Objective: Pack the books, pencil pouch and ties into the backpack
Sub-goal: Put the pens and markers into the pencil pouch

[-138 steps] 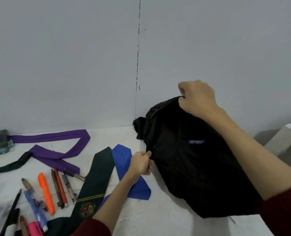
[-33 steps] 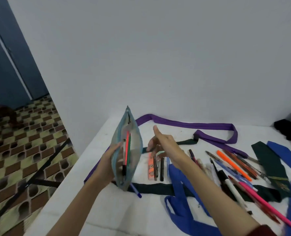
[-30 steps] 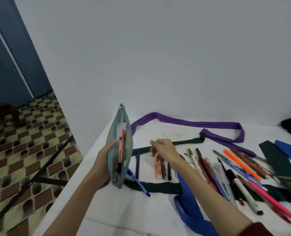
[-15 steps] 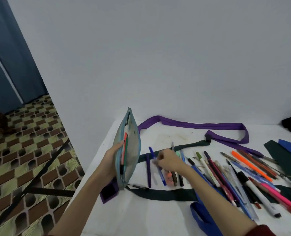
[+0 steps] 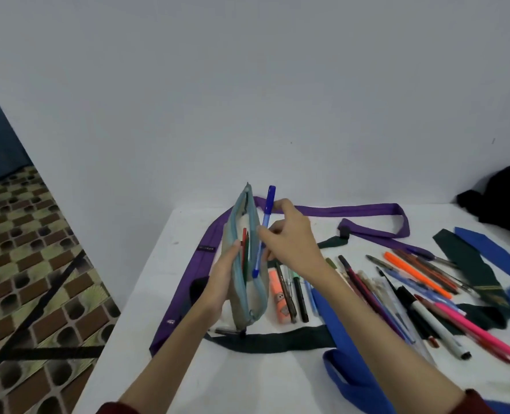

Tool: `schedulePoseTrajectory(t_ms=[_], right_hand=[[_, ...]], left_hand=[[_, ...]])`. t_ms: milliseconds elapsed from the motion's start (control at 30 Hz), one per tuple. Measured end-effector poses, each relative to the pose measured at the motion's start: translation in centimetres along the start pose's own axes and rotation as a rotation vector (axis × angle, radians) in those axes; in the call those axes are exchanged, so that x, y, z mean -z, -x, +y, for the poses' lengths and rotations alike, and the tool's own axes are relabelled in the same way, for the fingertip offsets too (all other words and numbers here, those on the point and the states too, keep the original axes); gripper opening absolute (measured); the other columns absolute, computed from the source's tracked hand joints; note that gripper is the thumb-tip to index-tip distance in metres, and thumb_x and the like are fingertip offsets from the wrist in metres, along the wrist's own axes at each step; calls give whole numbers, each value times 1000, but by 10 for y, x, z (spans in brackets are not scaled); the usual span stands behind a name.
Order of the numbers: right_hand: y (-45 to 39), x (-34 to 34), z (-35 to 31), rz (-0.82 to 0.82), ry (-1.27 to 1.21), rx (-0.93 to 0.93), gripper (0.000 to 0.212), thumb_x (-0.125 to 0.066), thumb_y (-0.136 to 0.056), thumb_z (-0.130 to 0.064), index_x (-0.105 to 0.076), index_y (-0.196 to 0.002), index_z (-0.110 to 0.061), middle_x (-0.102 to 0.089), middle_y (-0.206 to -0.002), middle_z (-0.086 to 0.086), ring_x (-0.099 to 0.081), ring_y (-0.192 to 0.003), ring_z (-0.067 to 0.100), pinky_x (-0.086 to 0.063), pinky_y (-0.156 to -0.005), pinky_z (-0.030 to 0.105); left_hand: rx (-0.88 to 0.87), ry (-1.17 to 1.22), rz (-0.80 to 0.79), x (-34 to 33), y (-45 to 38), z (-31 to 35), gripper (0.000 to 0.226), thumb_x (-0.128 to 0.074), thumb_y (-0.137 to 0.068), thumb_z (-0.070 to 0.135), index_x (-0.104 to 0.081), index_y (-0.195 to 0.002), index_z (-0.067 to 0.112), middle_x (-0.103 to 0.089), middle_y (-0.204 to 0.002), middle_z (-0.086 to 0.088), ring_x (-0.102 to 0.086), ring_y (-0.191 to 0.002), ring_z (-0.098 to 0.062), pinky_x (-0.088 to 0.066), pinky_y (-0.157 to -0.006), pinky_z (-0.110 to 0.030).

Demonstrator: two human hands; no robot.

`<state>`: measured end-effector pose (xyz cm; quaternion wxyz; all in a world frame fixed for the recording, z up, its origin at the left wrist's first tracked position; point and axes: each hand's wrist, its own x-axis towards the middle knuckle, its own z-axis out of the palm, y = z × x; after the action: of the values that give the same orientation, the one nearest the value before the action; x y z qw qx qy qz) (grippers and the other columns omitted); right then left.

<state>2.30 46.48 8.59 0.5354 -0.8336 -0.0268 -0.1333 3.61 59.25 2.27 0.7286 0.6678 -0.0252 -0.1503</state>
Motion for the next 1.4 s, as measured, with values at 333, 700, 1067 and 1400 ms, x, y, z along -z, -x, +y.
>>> schedulePoseTrajectory(t_ms=[333, 700, 1067, 1400], right_hand=[[-8, -11, 7, 9, 61, 66, 27, -60, -89, -13, -40, -105, -22, -66, -65, 10, -63, -52, 17, -57, -58, 33], [-16, -31, 26, 79, 380, 55, 29, -66, -83, -43, -52, -96, -21, -60, -58, -4, -58, -63, 16, -50, -65, 34], [-14, -48, 76, -236, 435, -284, 26, -61, -89, -36, -61, -81, -11, -65, -72, 5, -59, -68, 17, -49, -69, 31], [-12, -80, 91, -342, 670, -275, 30, -59, -88, -32, -47, -68, -14, -51, -64, 1, -49, -59, 18, -32, -45, 25]], left_hand=[[2, -3, -41, 8, -21, -3, 33, -33, -95, 50, -50, -120, 38, -65, -105, 1, -62, -99, -17, -51, -81, -35], [30, 61, 24, 27, -26, -28, 47, -41, -90, 58, -51, -130, 34, -66, -117, 0, -63, -107, -19, -48, -95, -48], [8, 228, 53, 71, -34, -21, 39, -43, -94, 44, -58, -117, 15, -69, -89, -2, -67, -79, -14, -55, -61, -24], [55, 320, 19, 72, -34, -28, 42, -53, -84, 44, -60, -110, 12, -71, -75, 0, -68, -69, -12, -55, -60, -25]])
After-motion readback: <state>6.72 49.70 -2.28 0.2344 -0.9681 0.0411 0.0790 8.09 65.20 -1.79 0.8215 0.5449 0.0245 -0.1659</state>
